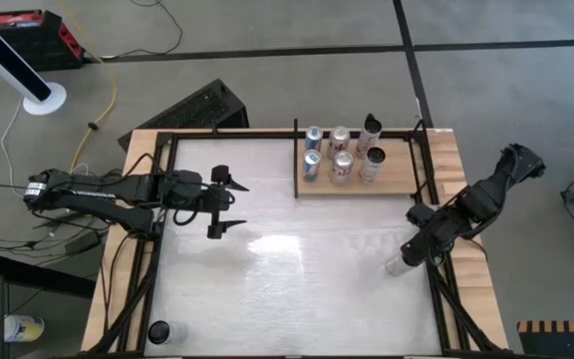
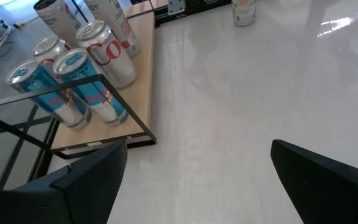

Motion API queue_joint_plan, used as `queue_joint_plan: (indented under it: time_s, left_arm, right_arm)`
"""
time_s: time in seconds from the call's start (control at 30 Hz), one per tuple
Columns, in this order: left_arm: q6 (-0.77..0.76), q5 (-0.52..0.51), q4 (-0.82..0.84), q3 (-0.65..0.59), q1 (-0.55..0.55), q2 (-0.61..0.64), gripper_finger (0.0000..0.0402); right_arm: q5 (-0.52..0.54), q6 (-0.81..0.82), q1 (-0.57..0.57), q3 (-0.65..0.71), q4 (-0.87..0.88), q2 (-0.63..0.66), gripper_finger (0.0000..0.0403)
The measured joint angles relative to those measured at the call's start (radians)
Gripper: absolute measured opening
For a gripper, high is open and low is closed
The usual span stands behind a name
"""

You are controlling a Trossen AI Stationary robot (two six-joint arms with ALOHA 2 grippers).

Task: Place canned beverage on shelf
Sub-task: Put the right white-yellow soda can

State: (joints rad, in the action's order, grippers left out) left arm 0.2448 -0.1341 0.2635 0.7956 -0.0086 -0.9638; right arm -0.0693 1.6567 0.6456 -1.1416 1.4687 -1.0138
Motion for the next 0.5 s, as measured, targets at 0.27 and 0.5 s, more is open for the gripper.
queue_joint_plan:
  time_s: [0.27,0.5]
  left_arm:
    - [0.016,0.011,0.006,0.000,0.000,0.000,0.0382]
    - [0.017,0.034,0.015,0.000,0.000,0.000,0.0382]
  right_arm:
    - [0.000,0.014,0.000,0.000,-0.003,-0.003,0.0305]
    - [0.022,0.024,0.000,0.000,-0.009,-0.015,0.0326]
